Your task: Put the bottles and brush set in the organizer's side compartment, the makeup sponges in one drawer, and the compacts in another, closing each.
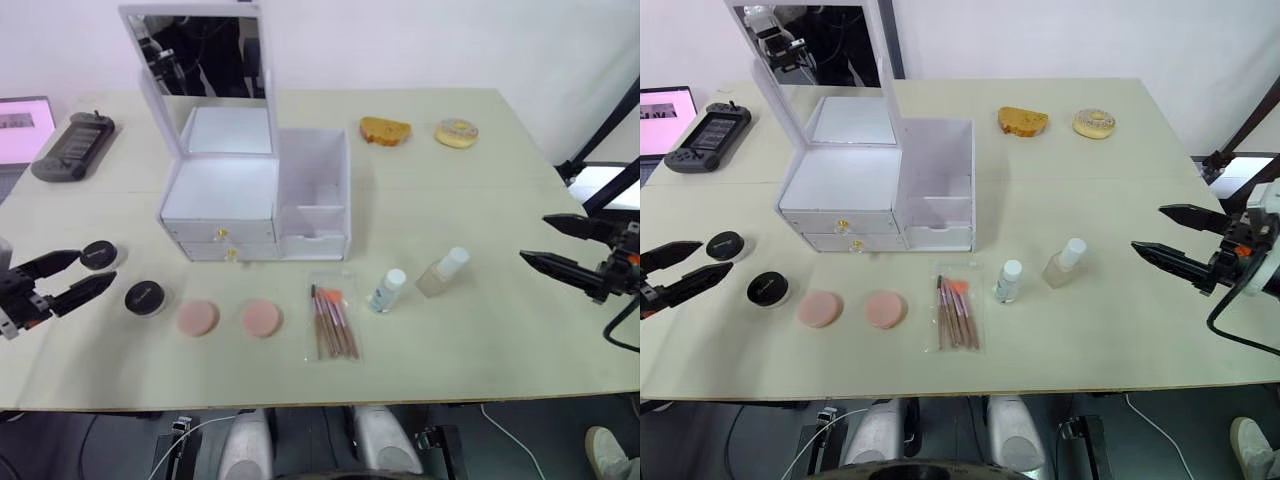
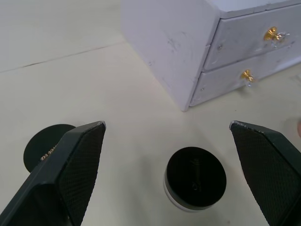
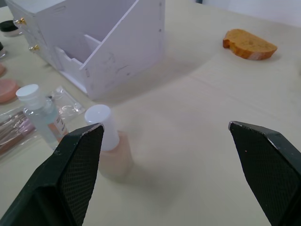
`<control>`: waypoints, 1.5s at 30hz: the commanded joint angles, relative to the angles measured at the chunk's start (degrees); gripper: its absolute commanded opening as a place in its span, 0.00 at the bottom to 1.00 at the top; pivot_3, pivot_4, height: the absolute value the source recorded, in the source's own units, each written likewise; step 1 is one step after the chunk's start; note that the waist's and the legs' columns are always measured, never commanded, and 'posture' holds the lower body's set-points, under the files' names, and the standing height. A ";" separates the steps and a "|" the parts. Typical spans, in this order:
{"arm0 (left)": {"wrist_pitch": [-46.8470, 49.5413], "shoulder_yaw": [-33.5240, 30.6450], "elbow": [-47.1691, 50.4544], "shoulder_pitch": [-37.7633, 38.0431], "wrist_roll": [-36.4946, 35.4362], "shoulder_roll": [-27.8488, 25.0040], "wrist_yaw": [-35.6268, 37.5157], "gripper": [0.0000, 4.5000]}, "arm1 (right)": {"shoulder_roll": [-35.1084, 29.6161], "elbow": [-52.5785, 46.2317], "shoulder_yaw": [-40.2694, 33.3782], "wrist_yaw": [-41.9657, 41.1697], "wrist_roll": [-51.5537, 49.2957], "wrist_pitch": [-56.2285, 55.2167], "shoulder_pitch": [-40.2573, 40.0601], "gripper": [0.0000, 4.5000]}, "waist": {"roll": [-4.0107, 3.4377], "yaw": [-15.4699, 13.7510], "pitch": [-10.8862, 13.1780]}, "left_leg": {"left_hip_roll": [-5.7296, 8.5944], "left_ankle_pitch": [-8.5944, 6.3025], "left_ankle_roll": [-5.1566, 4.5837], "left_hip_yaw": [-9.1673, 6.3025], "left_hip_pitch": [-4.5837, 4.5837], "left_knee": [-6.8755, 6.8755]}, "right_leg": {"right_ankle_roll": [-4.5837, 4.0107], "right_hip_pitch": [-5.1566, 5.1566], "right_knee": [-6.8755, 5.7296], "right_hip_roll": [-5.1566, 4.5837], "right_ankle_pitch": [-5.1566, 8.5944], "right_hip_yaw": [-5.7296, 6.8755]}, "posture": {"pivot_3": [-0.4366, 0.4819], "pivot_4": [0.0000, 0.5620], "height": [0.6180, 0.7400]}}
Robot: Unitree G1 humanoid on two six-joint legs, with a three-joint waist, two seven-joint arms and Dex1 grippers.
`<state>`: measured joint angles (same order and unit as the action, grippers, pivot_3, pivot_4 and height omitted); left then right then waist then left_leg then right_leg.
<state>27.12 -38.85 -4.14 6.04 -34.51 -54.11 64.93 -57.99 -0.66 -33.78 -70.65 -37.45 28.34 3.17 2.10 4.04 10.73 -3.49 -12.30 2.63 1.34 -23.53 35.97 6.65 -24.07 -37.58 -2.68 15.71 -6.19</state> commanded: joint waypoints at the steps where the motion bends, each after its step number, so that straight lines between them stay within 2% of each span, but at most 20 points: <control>1: -2.79 -1.43 0.46 -1.46 -0.53 -2.15 2.77 0.99 | -2.28 -1.56 -2.43 -1.08 -1.45 0.22 0.96 1.00 | 0.00 0.00 0.00 | 0.00 0.00 0.00 0.00 0.00 0.00 | -0.01 0.00 0.00 0.00 0.00 0.00 | 0.48 0.27 1.00; 6: 0.05 1.75 1.98 -9.32 -5.27 -6.40 9.51 0.99 | -2.89 -7.29 -2.31 -0.05 -4.52 2.59 3.43 1.00 | 0.01 -0.07 0.01 | -0.02 0.00 0.00 0.00 -0.01 0.00 | -0.06 -0.01 0.02 0.01 -0.03 0.01 | 0.48 0.27 1.00; 10: 3.35 5.67 5.22 -12.03 -7.98 -8.86 14.27 0.99 | -3.12 -12.87 -3.30 0.30 -7.15 5.60 2.68 1.00 | -0.03 0.04 0.00 | -0.02 0.00 0.00 0.04 -0.02 -0.14 | -0.05 -0.01 0.17 0.00 -0.03 0.01 | 0.48 0.27 1.00; 14: 8.08 11.68 11.15 -17.26 -12.10 -9.26 15.06 0.99 | -3.58 -19.59 -4.61 2.29 -9.68 9.40 1.19 1.00 | -0.03 -0.10 0.01 | -0.02 -0.01 0.00 0.05 -0.05 -0.29 | -0.02 -0.04 0.27 0.02 -0.03 0.01 | 0.48 0.27 1.00; 16: 9.42 16.03 14.21 -22.52 -13.56 -7.49 13.42 0.99 | -3.92 -23.57 -5.92 3.77 -10.83 11.55 0.31 1.00 | -0.02 -0.22 0.01 | -0.02 0.00 -0.01 0.04 -0.08 -0.29 | -0.01 -0.05 0.27 0.04 -0.04 0.01 | 0.48 0.27 1.00; 19: 7.54 22.13 16.22 -29.04 -11.25 -3.71 10.69 0.99 | -5.40 -26.82 -8.04 6.22 -15.03 18.05 -0.72 1.00 | -0.04 -0.65 0.01 | -0.02 0.00 -0.01 0.02 -0.08 -0.19 | 0.02 0.01 0.26 0.05 -0.05 0.02 | 0.48 0.27 1.00; 23: 7.22 31.15 15.13 -39.70 -8.39 2.46 8.89 0.99 | -5.86 -31.12 -14.03 10.38 -20.81 27.21 -4.49 1.00 | 0.00 -1.43 0.01 | -0.01 0.00 -0.01 -0.05 -0.07 -0.03 | 0.06 0.16 0.27 0.10 -0.08 0.02 | 0.48 0.27 1.00; 25: 7.46 32.95 14.82 -41.92 -8.00 4.04 9.07 0.99 | -5.36 -32.90 -16.14 11.92 -21.83 28.64 -5.99 1.00 | 0.00 -1.44 0.01 | -0.01 -0.02 -0.04 -0.09 -0.08 0.04 | 0.09 0.21 0.29 0.13 -0.09 0.02 | 0.48 0.27 1.00; 29: 12.08 38.96 14.65 -49.41 -10.87 9.92 10.52 0.99 | 1.31 -40.41 -24.29 18.85 -23.07 32.78 -14.62 1.00 | 0.10 -1.84 -0.03 | -0.01 -0.02 -0.06 -0.18 -0.07 0.08 | 0.13 0.31 0.32 0.17 -0.09 0.06 | 0.48 0.27 1.00; 32: 13.44 40.64 13.69 -52.89 -11.16 12.53 11.18 0.99 | 5.86 -42.95 -27.61 23.62 -26.39 35.40 -20.49 1.00 | 0.10 -2.83 -0.03 | 0.01 -0.04 -0.09 -0.29 -0.09 0.14 | 0.17 0.44 0.46 0.16 -0.05 0.15 | 0.48 0.27 1.00; 37: 14.26 42.23 13.10 -55.25 -10.29 13.51 12.63 0.99 | 14.12 -46.94 -24.91 30.77 -23.91 29.92 -24.86 1.00 | 0.09 -1.70 -0.07 | 0.02 -0.08 -0.15 -0.26 0.02 0.13 | 0.19 0.53 0.50 0.14 -0.08 0.10 | 0.48 0.27 1.00; 40: 14.33 42.86 13.56 -55.25 -9.97 13.76 13.03 0.99 | 19.38 -48.80 -18.64 32.46 -17.24 23.65 -28.22 1.00 | 0.08 -1.44 -0.07 | 0.01 -0.08 -0.16 -0.27 0.04 0.12 | 0.18 0.54 0.49 0.15 -0.08 0.10 | 0.48 0.27 1.00; 45: 14.02 42.82 14.97 -52.91 -7.58 12.73 10.30 0.99 | 23.92 -46.47 -7.30 36.17 -8.06 15.22 -26.54 1.00 | 0.07 -1.32 -0.08 | 0.02 -0.08 -0.16 -0.26 0.04 0.15 | 0.17 0.54 0.50 0.12 -0.08 0.11 | 0.48 0.27 1.00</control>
<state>41.16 4.94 9.28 -47.26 -42.86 -40.50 76.55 -34.51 -47.72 -42.54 -35.71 -48.10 46.72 -24.34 2.17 2.73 10.65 -3.48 -12.38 2.48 1.08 -23.49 36.11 6.80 -23.53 -37.07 -2.57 15.63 -6.08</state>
